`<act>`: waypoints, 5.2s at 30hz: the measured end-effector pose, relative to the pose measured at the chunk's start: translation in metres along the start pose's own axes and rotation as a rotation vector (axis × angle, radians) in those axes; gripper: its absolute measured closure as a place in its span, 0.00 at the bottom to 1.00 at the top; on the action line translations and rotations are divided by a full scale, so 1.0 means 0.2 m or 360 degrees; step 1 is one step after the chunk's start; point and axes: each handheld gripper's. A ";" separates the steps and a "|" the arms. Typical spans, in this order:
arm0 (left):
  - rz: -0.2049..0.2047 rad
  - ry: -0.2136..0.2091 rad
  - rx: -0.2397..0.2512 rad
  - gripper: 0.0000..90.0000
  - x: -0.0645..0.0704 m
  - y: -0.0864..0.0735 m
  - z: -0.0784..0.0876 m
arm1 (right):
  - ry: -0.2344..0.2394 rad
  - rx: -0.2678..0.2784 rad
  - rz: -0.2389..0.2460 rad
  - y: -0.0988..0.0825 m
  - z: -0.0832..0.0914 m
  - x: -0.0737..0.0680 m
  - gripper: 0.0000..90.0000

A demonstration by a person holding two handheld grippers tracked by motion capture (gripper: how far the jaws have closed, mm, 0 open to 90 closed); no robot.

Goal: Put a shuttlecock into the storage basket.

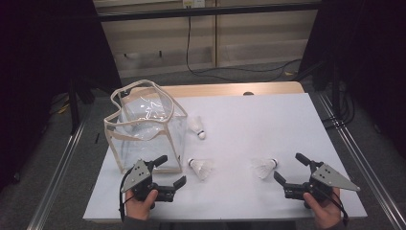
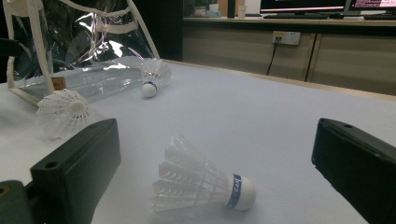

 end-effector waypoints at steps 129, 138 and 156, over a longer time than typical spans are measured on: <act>0.0003 0.0055 -0.0518 0.09 0.16 -0.05 -0.40 | 0.0042 -0.0014 0.0013 -0.01 -0.01 -0.02 0.02; -0.0004 0.0127 -0.0577 0.13 0.14 -0.06 -0.42 | 0.0042 -0.0005 0.0019 0.00 -0.01 -0.01 0.02; -0.0051 0.0259 -0.0621 0.29 0.14 -0.06 -0.44 | 0.0039 -0.0006 0.0021 0.00 -0.01 -0.02 0.02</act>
Point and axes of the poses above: each handheld gripper's, and its own axes: z roughly backward along the jaws, y roughly out of its top, x roughly to its right, and after that the axes turned 8 degrees about x, right-handed
